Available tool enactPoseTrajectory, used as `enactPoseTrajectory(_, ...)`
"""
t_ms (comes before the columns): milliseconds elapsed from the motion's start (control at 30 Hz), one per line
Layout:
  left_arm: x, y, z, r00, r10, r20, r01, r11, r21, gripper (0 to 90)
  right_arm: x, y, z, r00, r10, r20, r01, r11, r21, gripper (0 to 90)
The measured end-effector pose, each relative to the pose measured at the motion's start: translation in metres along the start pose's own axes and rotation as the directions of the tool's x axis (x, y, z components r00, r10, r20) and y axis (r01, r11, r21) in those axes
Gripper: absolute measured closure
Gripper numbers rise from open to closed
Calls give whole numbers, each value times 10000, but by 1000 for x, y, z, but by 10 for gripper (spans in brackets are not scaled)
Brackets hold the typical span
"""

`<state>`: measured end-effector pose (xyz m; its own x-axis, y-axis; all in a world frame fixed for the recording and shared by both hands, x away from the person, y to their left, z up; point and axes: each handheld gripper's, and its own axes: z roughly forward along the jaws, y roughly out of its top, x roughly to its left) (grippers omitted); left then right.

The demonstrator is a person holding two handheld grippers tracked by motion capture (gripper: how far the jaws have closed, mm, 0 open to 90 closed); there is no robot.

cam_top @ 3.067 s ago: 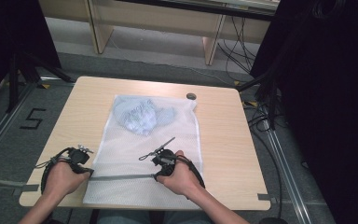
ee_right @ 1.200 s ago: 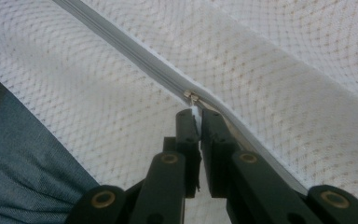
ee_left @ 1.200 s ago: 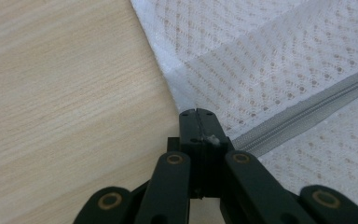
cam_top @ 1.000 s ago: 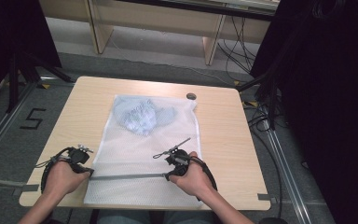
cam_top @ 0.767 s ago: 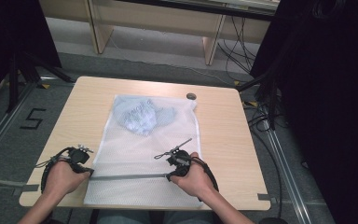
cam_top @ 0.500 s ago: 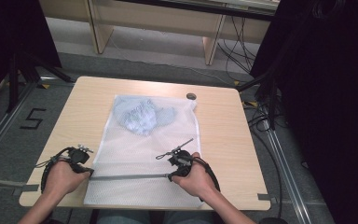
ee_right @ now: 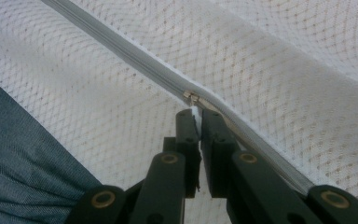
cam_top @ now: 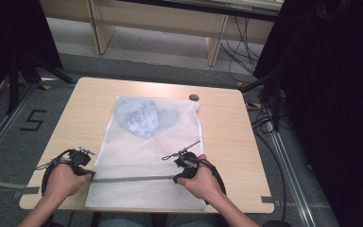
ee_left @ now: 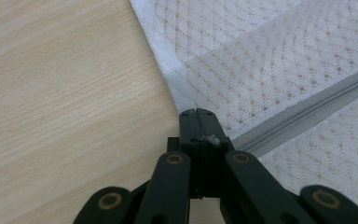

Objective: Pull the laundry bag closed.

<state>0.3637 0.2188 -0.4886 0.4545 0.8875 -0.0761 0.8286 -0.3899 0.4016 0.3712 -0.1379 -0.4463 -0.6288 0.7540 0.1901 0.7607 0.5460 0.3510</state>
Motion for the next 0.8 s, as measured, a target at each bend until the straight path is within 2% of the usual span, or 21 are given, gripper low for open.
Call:
enactPoseTrajectory(67,-2,0,0,9998,-96,-160,96,10000,10,900,0,0,0,10000,27,37,-28,10000,94,869)
enactPoseTrajectory(100,-1,1,-1,9998,57,-191,-55,9999,114,900,0,0,-1,9999,130,-63,-129,9999,41,869)
enactPoseTrajectory(267,-1,0,0,9998,-89,-153,88,10000,-18,900,-3,0,-2,9999,115,-48,-115,9999,-12,868)
enactPoseTrajectory(500,1,0,0,10000,42,8,-42,10000,72,900,-8,-5,-4,9996,298,-3,-298,9996,-24,868)
enactPoseTrajectory(567,1,0,-1,10000,28,-80,-28,10000,77,900,-10,-6,-5,9994,337,-4,-337,9994,-18,868)
enactPoseTrajectory(600,-1,0,-1,9998,-157,-104,158,9998,74,900,-10,-7,-5,9989,461,6,-461,9989,91,868)
enactPoseTrajectory(633,-1,0,-1,9997,-232,-94,233,9997,83,900,-11,-7,-5,9992,402,-8,-402,9992,-26,868)
enactPoseTrajectory(667,-1,0,-1,9997,-229,-97,229,9997,76,900,-11,-8,-6,9986,529,-36,-528,9986,55,868)
enactPoseTrajectory(733,0,0,-1,9999,-106,-116,107,9999,85,900,-13,-9,-5,9995,318,62,-317,9994,-161,868)
enactPoseTrajectory(767,0,0,-1,9998,-90,-152,91,9999,105,900,-13,-8,-6,9984,559,-21,-558,9984,56,868)
enactPoseTrajectory(800,-1,0,-1,9998,-140,-147,141,9999,87,900,-14,-9,-7,9988,484,52,-483,9988,-46,868)
